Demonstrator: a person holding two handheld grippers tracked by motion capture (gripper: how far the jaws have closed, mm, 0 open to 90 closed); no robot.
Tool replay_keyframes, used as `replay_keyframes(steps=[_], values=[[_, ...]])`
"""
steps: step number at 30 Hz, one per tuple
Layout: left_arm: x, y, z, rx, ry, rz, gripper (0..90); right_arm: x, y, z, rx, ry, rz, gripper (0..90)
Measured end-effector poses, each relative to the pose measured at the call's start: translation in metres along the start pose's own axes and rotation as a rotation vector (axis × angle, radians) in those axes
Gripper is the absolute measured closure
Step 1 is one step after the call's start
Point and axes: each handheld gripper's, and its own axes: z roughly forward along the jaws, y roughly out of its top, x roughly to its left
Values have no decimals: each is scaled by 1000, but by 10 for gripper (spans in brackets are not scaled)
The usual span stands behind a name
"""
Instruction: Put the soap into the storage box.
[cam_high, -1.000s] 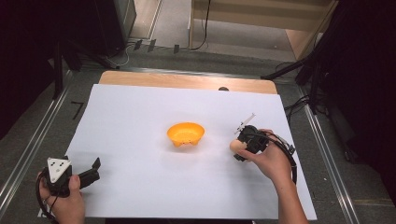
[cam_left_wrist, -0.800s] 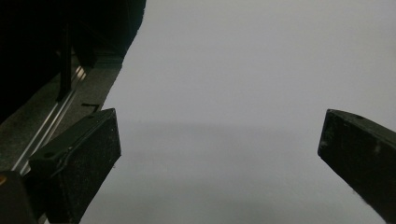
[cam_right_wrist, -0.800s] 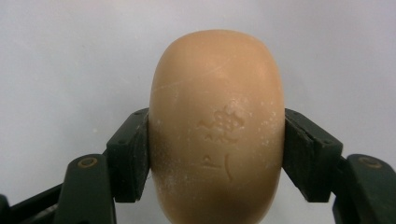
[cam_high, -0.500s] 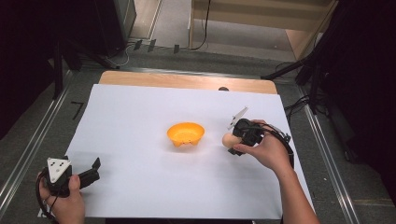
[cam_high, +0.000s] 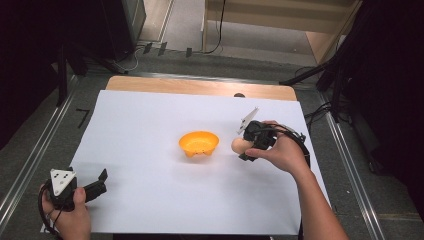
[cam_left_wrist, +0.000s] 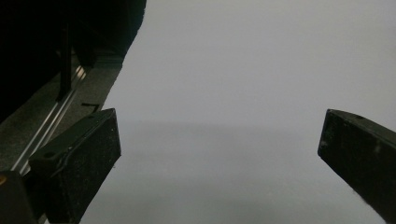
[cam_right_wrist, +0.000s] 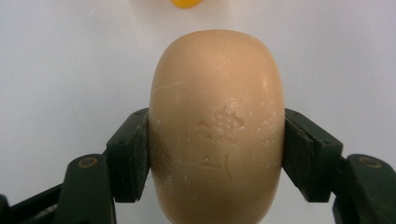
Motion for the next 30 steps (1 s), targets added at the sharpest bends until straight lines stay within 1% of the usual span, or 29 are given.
replay_keyframes(steps=[3, 4, 10, 13, 14, 15, 17, 19, 21, 24, 27, 29, 30], values=[[0, 0, 0, 0, 0, 0, 0, 1, 7, -1, -6, 10, -9, 330], [0, 0, 0, 1, 0, 1, 0, 0, 12, -1, -14, 14, -31, 330], [0, 0, 0, 0, -1, -1, 0, 0, 22, 0, -12, 17, -49, 330], [0, 0, 0, 1, -1, 0, 0, 0, 32, 4, -11, 14, -90, 330], [0, 0, 0, 2, -1, 1, 0, 0, 32, 4, -11, 14, -90, 330], [0, 0, 0, 3, -2, 1, 0, 0, 33, 4, -16, 13, -101, 330], [0, 0, 0, 2, -2, 2, 0, 1, 39, 5, -17, 24, -109, 330], [0, 0, 0, 3, -2, 1, 0, 2, 44, 6, -18, 25, -121, 330], [0, 0, 0, 2, -2, 1, 0, 3, 45, 6, -14, 26, -122, 330], [0, 0, 0, 3, -2, 1, 0, 3, 55, 10, -14, 32, -145, 330], [0, 0, 0, 2, -2, 1, 0, 4, 59, 11, -13, 36, -150, 330], [0, 0, 0, 2, -2, 0, 0, 5, 65, 15, -19, 43, -169, 330], [1, 0, 0, 1, -2, 1, 0, 5, 65, 15, -19, 43, -169, 330]])
